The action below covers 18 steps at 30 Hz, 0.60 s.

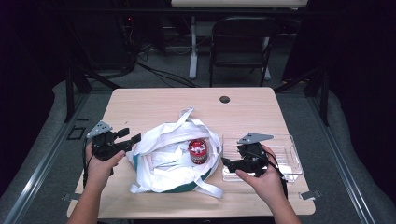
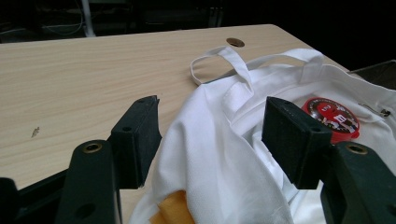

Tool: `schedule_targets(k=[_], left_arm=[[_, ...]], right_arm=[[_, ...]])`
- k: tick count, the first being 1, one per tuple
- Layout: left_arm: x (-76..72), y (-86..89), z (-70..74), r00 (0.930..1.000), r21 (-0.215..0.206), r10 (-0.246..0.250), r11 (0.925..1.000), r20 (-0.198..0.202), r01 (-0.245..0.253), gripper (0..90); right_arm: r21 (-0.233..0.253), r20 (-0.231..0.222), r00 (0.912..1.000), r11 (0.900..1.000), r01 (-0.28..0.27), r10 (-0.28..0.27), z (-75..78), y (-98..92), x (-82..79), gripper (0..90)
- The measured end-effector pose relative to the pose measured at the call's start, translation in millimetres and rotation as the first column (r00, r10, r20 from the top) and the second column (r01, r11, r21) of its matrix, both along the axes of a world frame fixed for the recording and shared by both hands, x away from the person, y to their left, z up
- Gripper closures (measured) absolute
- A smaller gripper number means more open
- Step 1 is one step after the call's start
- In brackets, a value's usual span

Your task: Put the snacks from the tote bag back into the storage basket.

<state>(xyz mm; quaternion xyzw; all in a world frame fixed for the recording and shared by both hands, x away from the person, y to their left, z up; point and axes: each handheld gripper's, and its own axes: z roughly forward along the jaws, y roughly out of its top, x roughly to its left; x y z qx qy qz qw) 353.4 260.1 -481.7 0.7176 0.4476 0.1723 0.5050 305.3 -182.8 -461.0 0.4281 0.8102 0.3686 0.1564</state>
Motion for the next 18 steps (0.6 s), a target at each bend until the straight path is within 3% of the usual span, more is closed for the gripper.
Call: schedule_targets(k=[7,18], left_arm=[[0.0,-0.7,-0.4,1.0000,-0.002,0.000,1.0000,-0.002,0.000,37.0],[-0.3,0.3,0.2,1.0000,0.001,0.003,1.0000,-0.002,-0.003,36.9]], right_arm=[[-0.011,0.009,0.9998,1.000,-0.017,0.017,2.2,4.4,-3.0,24.7],[-0.051,0.024,0.9974,0.996,-0.066,0.067,9.2,27.2,-13.6,23.9]])
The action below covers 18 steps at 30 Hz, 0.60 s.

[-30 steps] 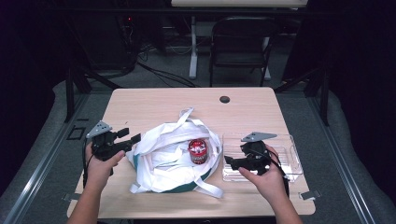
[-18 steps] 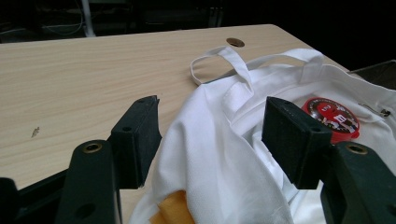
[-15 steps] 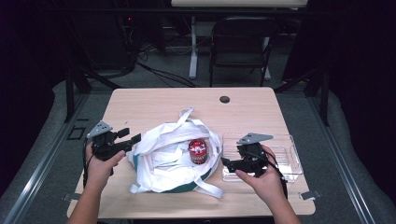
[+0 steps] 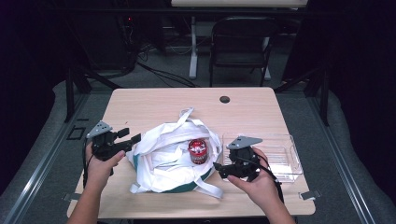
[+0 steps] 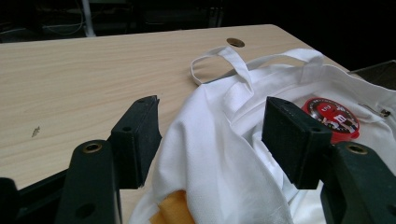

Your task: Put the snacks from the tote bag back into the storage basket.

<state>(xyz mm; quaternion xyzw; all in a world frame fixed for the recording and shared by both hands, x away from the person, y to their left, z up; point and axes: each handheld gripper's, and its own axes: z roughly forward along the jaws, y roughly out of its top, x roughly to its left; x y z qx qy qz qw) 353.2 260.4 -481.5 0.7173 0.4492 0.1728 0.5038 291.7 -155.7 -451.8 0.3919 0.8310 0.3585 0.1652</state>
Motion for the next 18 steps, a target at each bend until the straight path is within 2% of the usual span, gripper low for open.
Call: schedule_targets(k=[6,15,16,18], left_arm=[[-0.5,-0.7,0.2,1.0000,0.000,-0.002,1.0000,0.002,0.002,37.0],[-0.4,0.1,0.1,1.0000,-0.003,0.001,1.0000,-0.003,-0.001,36.9],[-0.4,0.1,0.1,1.0000,-0.006,0.003,1.0000,0.000,-0.003,36.9],[-0.4,0.4,0.5,1.0000,-0.004,0.001,1.0000,0.000,-0.001,36.9]], right_arm=[[-0.026,-0.009,0.9999,1.000,-0.014,0.013,0.8,15.1,3.7,23.8],[-0.017,-0.043,0.9970,0.998,-0.065,0.064,4.1,30.7,14.4,24.5],[-0.046,-0.058,0.9958,0.996,-0.073,0.070,5.4,36.7,17.7,24.5],[-0.052,-0.065,0.9949,0.995,-0.080,0.077,5.5,38.4,18.9,24.5]])
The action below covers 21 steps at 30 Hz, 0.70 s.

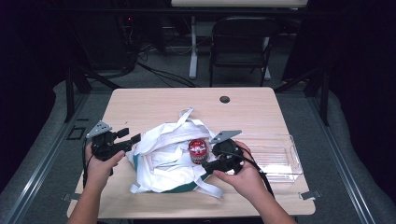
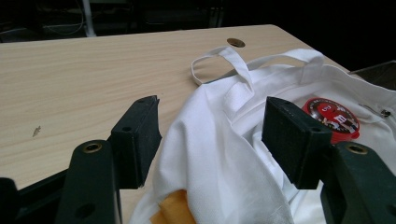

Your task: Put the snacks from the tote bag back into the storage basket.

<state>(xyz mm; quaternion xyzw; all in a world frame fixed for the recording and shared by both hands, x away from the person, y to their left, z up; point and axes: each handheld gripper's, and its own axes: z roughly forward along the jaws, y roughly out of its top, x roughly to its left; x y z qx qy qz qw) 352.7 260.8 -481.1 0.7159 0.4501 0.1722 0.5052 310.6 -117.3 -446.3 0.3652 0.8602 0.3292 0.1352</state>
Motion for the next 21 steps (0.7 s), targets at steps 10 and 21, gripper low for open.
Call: schedule_targets(k=[10,21], left_arm=[[-1.8,2.5,3.8,0.9999,-0.004,0.004,1.0000,0.012,-0.004,36.9],[-1.8,3.2,4.3,0.9999,-0.008,0.007,0.9999,0.014,-0.007,36.9]], right_arm=[[0.003,-0.042,0.9990,1.000,-0.011,0.011,10.0,12.9,14.2,24.5],[-0.016,-0.052,0.9986,1.000,-0.013,0.012,17.1,17.6,27.0,23.7]])
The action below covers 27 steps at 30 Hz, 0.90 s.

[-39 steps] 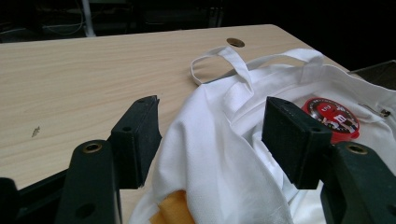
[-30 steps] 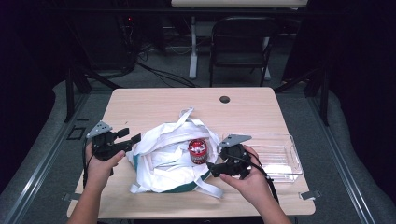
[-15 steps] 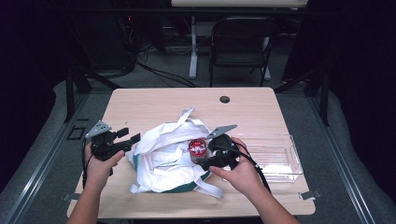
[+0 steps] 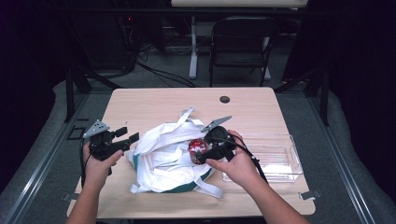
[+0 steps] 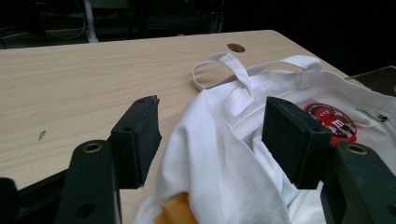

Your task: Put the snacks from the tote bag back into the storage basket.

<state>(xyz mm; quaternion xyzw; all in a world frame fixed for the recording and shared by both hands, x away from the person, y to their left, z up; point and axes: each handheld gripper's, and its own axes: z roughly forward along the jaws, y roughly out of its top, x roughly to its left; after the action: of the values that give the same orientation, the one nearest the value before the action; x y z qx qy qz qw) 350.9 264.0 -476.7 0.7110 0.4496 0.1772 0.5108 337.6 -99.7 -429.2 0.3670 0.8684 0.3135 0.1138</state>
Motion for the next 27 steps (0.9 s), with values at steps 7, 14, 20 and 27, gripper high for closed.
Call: schedule_targets(k=[7,14,20,27], left_arm=[[-0.2,0.1,0.5,1.0000,0.000,0.000,1.0000,0.002,0.000,36.9],[-0.2,0.2,0.5,1.0000,-0.002,0.000,1.0000,0.005,0.000,36.9],[-0.2,0.4,0.5,1.0000,-0.001,0.000,1.0000,0.005,0.000,36.9],[-0.3,0.5,0.7,1.0000,-0.003,0.001,1.0000,0.007,-0.001,36.9]], right_arm=[[-0.040,-0.012,0.9999,0.999,0.006,-0.007,3.6,4.5,7.3,22.6],[-0.062,-0.006,1.0000,0.998,0.000,-0.001,5.2,11.0,9.6,21.4],[-0.066,-0.014,0.9999,0.998,0.002,-0.002,5.1,17.1,15.4,19.8],[-0.101,-0.034,0.9994,0.995,0.001,-0.004,2.5,27.5,24.1,15.7]])
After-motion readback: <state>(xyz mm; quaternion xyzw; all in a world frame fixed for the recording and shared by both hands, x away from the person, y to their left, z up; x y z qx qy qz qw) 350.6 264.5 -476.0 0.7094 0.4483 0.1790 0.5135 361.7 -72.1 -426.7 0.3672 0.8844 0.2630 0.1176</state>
